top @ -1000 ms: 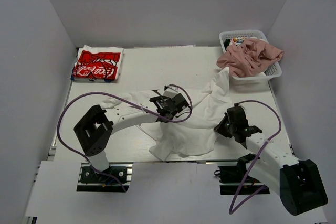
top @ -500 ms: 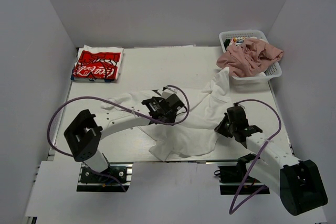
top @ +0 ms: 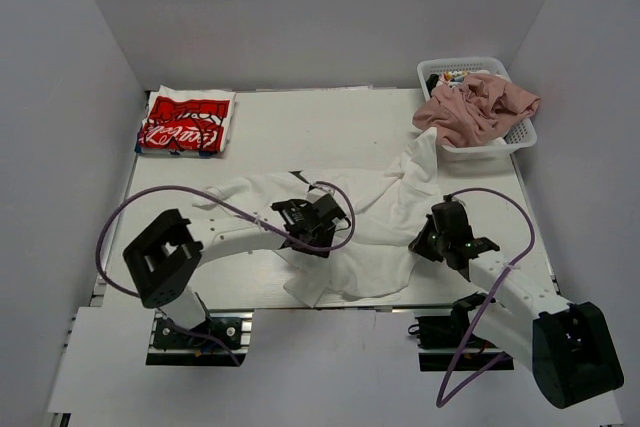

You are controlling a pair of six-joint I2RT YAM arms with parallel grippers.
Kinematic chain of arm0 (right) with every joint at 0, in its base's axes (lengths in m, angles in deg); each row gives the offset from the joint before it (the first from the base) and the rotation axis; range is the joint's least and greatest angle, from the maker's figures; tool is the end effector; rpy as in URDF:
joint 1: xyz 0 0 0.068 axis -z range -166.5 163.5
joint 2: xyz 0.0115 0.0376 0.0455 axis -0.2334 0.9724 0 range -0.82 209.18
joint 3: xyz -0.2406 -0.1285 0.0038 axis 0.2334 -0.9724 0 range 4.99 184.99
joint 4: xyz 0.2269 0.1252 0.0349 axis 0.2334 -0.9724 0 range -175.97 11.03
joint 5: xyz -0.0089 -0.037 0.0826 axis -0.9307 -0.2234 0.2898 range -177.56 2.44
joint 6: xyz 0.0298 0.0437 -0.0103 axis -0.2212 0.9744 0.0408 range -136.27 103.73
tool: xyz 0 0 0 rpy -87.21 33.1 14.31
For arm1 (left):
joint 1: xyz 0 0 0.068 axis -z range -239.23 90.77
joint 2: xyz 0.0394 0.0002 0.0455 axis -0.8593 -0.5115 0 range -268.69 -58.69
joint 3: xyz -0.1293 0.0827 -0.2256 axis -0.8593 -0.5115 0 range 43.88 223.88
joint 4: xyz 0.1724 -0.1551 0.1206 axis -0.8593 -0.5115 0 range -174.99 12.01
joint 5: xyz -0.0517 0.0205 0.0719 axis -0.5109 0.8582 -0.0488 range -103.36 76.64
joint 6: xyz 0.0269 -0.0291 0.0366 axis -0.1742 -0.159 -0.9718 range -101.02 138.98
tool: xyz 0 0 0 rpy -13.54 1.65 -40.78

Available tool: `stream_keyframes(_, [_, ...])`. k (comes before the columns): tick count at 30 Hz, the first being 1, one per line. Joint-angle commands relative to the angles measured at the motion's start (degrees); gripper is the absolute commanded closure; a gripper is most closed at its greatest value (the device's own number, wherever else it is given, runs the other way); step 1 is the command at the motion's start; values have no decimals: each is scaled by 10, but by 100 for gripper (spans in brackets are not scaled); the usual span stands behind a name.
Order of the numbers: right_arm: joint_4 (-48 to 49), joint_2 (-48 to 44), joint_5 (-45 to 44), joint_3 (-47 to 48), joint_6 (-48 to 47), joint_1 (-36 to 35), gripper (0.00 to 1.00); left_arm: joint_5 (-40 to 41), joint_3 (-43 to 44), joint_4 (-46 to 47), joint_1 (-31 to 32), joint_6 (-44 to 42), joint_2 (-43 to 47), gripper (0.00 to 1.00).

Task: Fold and stack the t-shirts

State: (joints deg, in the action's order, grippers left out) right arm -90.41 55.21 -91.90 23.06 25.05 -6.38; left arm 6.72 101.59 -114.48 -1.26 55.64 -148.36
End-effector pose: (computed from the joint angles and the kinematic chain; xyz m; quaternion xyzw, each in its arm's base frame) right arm 0.1644 0.0566 0.1459 0.1873 0.9184 0.1459 0.3164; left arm 0.1681 -0.2457 0.1989 0.1469 0.9567 -0.0193 0.2507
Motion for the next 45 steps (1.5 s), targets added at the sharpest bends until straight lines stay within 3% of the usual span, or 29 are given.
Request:
stream_keyframes(1, [-60, 21, -16, -8, -22, 2, 100, 5, 11, 6, -6, 10, -34, 22])
stream_keyframes(2, [-62, 21, -16, -9, -25, 1, 100, 18, 22, 6, -6, 10, -42, 45])
stream_keyframes(3, [-62, 24, -16, -9, -25, 3, 100, 34, 28, -1, -11, 27, -59, 59])
stream_keyframes(5, [-67, 23, -21, -8, -24, 3, 100, 85, 59, -48, -11, 55, -66, 100])
stream_keyframes(11, [-80, 19, -37, -6, -12, 3, 100, 181, 103, -89, -30, 64, -53, 100])
stream_keyframes(14, [-80, 12, -58, -7, -4, 5, 100, 284, 154, -104, -46, 6, -53, 100])
stream_keyframes(15, [-80, 13, -58, -5, -2, 4, 100, 341, 166, -63, -55, -14, -39, 100])
stream_keyframes(17, [-71, 10, -50, -4, -9, 5, 100, 342, 166, 33, -90, -160, -22, 100])
stream_keyframes(19, [-61, 8, -51, 1, -16, 5, 100, 278, 140, 217, -136, -320, -6, 100])
stream_keyframes(21, [-52, 12, -45, 14, -36, 5, 100, 204, 145, 350, -169, -401, -12, 100])
stream_keyframes(23, [-43, 14, -48, 26, -62, 4, 100, 122, 179, 393, -218, -500, -72, 100])
stream_keyframes(25, [-32, 20, -49, 36, -74, 5, 100, 55, 270, 420, -249, -558, -139, 100])
stream_keyframes(26, [-30, 28, -58, 44, -85, 4, 100, 4, 357, 420, -275, -610, -180, 100])
stream_keyframes(28, [-29, 43, -66, 57, -91, 3, 100, -10, 491, 372, -299, -646, -341, 100])
stream_keyframes(29, [-30, 47, -77, 64, -97, 1, 100, -3, 690, 327, -318, -653, -404, 100])
stream_keyframes(31, [-28, 61, -81, 72, -102, 2, 100, 14, 885, 293, -332, -653, -569, 100])
stream_keyframes(32, [-27, 65, -81, 74, -105, 1, 100, 15, 864, 355, -340, -646, -549, 51])
stream_keyframes(33, [-28, 74, -74, 78, -111, 1, 100, 15, 745, 418, -354, -603, -522, 25])
stream_keyframes(34, [-25, 77, -67, 81, -114, 1, 100, 8, 704, 456, -354, -584, -498, 14])
stream_keyframes(35, [-28, 80, -57, 84, -117, 0, 100, -19, 685, 435, -359, -572, -465, 0])
stream_keyframes(41, [-15, 39, -9, 95, -137, -9, 98, 34, 614, 361, -346, -527, -391, 0])
stream_keyframes(45, [-24, -7, -13, 107, -151, -17, 68, 51, 533, 319, -357, -446, -336, 0])
